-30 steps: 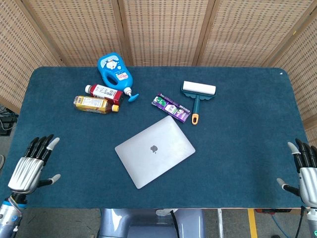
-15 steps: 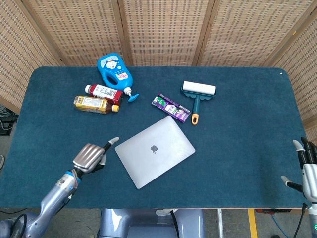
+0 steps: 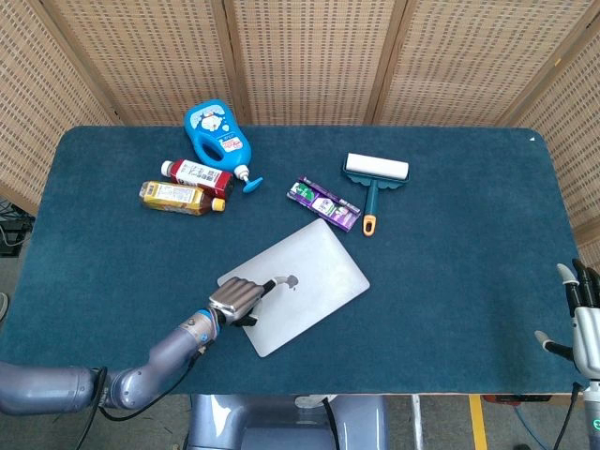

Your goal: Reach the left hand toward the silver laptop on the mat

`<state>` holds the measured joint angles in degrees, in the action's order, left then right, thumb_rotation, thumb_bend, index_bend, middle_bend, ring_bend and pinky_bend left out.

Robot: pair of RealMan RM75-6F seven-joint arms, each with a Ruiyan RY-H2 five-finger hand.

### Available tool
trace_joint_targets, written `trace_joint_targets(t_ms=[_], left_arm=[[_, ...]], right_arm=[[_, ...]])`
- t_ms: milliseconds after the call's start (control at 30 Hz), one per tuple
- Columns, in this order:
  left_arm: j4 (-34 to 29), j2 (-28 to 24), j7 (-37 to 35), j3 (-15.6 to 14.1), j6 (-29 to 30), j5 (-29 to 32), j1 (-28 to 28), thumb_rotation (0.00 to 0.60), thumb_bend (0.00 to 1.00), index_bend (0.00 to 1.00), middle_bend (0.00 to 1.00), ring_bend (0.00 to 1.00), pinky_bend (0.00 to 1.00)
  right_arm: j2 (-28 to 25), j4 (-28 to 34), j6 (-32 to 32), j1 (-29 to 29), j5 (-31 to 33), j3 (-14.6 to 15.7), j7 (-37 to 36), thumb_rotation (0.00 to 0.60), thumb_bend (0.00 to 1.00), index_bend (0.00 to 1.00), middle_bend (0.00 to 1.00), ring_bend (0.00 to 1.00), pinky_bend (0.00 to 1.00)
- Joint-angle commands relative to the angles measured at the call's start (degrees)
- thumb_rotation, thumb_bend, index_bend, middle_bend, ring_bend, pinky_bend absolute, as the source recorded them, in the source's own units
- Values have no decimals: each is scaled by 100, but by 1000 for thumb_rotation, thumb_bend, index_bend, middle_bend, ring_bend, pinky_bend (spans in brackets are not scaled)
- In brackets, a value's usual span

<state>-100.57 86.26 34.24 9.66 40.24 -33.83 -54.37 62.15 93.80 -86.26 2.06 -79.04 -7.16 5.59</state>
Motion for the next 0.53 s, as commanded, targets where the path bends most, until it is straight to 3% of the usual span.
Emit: trace_joint_targets(t_ms=[33, 300, 533], left_arm=[[94, 186, 153, -92, 77, 529, -426, 600, 982, 0, 957, 1000, 1000], [110, 310, 244, -314, 423, 1343, -941, 600, 983, 0, 957, 1000, 1000], [163, 370, 221, -414, 600, 1609, -1173, 600, 982, 0, 957, 1000, 1000]], right_arm=[[5, -3, 9, 3, 15, -2, 13, 600, 0, 57, 0, 0, 0], [-4, 4, 4, -6, 18, 3, -5, 600, 0, 57, 0, 0, 0], [-27, -1, -7, -15, 23, -4, -59, 600, 0, 57, 0, 0, 0]])
